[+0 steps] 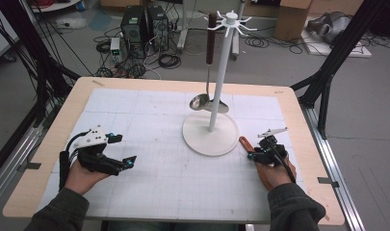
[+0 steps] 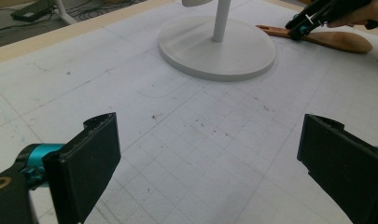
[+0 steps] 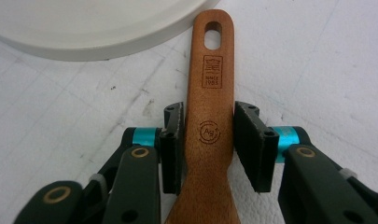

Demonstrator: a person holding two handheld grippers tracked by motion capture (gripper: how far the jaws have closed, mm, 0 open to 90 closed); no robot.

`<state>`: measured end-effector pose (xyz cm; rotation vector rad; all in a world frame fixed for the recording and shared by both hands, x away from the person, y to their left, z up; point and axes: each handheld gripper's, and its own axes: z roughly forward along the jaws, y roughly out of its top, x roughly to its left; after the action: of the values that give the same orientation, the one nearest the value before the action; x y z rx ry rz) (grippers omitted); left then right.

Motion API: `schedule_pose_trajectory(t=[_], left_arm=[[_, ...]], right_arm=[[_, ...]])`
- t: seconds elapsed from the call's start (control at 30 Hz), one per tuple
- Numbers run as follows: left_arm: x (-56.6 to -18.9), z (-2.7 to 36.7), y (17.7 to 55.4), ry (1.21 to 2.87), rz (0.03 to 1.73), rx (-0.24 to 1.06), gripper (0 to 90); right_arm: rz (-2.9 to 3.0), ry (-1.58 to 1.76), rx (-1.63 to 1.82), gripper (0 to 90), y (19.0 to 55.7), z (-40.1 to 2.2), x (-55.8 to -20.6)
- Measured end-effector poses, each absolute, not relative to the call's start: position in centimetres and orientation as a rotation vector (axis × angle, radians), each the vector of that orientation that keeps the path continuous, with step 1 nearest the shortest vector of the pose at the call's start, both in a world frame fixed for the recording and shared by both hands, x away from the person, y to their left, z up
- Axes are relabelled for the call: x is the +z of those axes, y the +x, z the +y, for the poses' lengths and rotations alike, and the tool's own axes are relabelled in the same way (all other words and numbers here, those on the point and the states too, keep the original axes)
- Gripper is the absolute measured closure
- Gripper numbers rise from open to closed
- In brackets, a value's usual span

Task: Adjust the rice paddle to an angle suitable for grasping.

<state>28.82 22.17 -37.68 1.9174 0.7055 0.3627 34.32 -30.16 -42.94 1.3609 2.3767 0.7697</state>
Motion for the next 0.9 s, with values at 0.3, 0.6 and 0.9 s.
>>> schedule_pose_trajectory(t=[0.3, 0.6, 0.9], left_arm=[[-37.7, 22.2, 28.9, 1.912, 0.708, 0.363, 6.5], [-37.6, 22.2, 28.9, 1.910, 0.708, 0.358, 6.5], [-37.6, 22.0, 28.9, 1.910, 0.707, 0.348, 6.5]], right_arm=[[2.364, 1.391, 0.838, 65.2, 34.2, -31.0, -42.5], [2.392, 1.257, 0.975, 65.2, 33.1, -30.0, -41.1], [2.435, 1.144, 1.043, 65.2, 32.5, -28.6, -40.3]])
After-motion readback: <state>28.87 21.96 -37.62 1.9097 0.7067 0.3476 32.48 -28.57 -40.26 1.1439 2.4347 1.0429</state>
